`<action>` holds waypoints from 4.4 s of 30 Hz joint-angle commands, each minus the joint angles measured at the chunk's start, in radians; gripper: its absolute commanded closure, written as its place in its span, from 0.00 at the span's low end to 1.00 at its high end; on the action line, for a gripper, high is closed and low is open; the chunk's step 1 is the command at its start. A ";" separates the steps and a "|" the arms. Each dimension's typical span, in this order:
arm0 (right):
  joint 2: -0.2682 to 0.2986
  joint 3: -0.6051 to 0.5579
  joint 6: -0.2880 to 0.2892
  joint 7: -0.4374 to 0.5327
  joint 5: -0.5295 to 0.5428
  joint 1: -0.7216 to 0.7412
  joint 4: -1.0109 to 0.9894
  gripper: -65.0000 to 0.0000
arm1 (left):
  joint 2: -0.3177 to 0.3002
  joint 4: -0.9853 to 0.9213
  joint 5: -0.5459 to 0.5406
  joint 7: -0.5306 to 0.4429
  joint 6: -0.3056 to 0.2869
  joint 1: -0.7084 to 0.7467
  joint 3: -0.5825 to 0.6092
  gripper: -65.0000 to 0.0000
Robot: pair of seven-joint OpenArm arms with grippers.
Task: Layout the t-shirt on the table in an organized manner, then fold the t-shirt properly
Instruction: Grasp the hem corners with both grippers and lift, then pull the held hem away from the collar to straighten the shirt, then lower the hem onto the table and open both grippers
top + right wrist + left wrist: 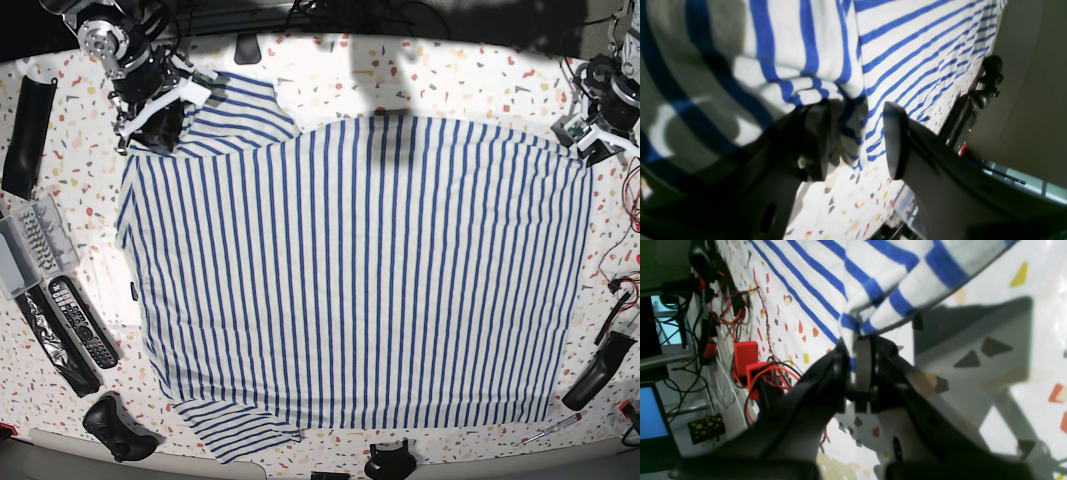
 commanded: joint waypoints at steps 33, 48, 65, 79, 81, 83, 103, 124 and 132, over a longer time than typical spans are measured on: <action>0.175 0.178 -0.043 -0.198 0.134 -0.492 0.337 1.00 | -0.153 0.257 -0.049 0.209 0.030 0.431 -0.005 1.00; 0.167 0.351 -0.187 -0.193 0.086 -0.552 0.424 1.00 | -0.153 0.360 -0.145 0.157 0.106 0.498 -0.177 1.00; 0.035 0.410 -0.137 -0.064 0.275 -0.241 0.316 1.00 | -0.056 0.233 -0.342 0.048 0.023 0.204 -0.240 1.00; 0.031 0.410 -0.138 -0.054 0.430 -0.094 0.212 1.00 | -0.003 0.135 -0.350 0.003 0.023 0.066 -0.239 1.00; 0.031 0.410 -0.139 -0.055 0.460 -0.077 0.198 1.00 | 0.015 0.117 -0.350 0.003 0.023 0.038 -0.239 1.00; 0.031 0.410 -0.139 -0.055 0.460 -0.064 0.175 1.00 | 0.028 0.095 -0.350 0.002 0.023 0.016 -0.239 1.00; 0.031 0.410 -0.139 -0.036 0.505 -0.027 0.111 1.00 | 0.036 -0.042 -0.439 -0.055 0.000 -0.128 -0.237 1.00; 0.031 0.410 -0.139 -0.036 0.505 -0.027 0.111 1.00 | 0.042 -0.042 -0.483 0.007 0.001 -0.175 -0.237 1.00; 0.031 0.410 -0.140 -0.037 0.510 -0.027 0.111 0.63 | 0.044 -0.042 -0.479 0.108 0.004 -0.178 -0.237 0.62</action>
